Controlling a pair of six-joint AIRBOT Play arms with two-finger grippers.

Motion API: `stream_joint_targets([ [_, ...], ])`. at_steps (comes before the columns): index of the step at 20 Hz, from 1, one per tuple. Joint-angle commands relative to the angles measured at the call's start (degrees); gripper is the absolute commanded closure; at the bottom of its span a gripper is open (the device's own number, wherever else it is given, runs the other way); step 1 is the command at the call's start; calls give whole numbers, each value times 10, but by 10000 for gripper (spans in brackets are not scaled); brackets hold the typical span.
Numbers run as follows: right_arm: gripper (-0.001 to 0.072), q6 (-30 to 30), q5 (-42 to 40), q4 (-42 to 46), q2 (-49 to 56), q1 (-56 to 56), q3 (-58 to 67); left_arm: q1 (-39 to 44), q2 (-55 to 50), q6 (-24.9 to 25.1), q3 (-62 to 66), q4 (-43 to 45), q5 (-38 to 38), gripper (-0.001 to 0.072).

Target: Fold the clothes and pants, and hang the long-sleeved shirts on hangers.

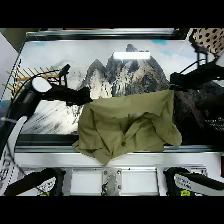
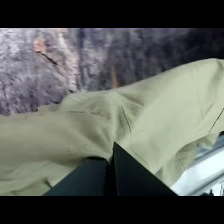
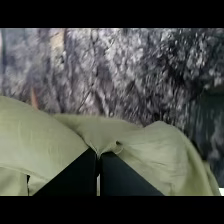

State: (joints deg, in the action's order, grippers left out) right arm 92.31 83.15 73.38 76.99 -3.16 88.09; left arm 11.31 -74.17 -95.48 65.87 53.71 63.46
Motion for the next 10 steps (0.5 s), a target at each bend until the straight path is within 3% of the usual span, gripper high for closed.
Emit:
stream_joint_targets([
  [1,687,-11,-120,0,112,0,1,-18,-132,29,57,-15,-7,696],
  [2,551,-11,-146,-1,123,0,1,-21,-154,30,81,-13,-7,695],
  [3,291,-14,-161,-1,128,0,1,-22,-175,30,106,-13,-5,695],
  [4,81,-37,-170,-1,128,0,1,-23,-193,31,129,-13,0,695],
  [8,82,-159,-128,-1,104,22,0,-22,-233,31,197,-13,10,695],
  [10,81,-161,-126,3,95,50,-12,-22,-237,31,207,-13,6,695],
])
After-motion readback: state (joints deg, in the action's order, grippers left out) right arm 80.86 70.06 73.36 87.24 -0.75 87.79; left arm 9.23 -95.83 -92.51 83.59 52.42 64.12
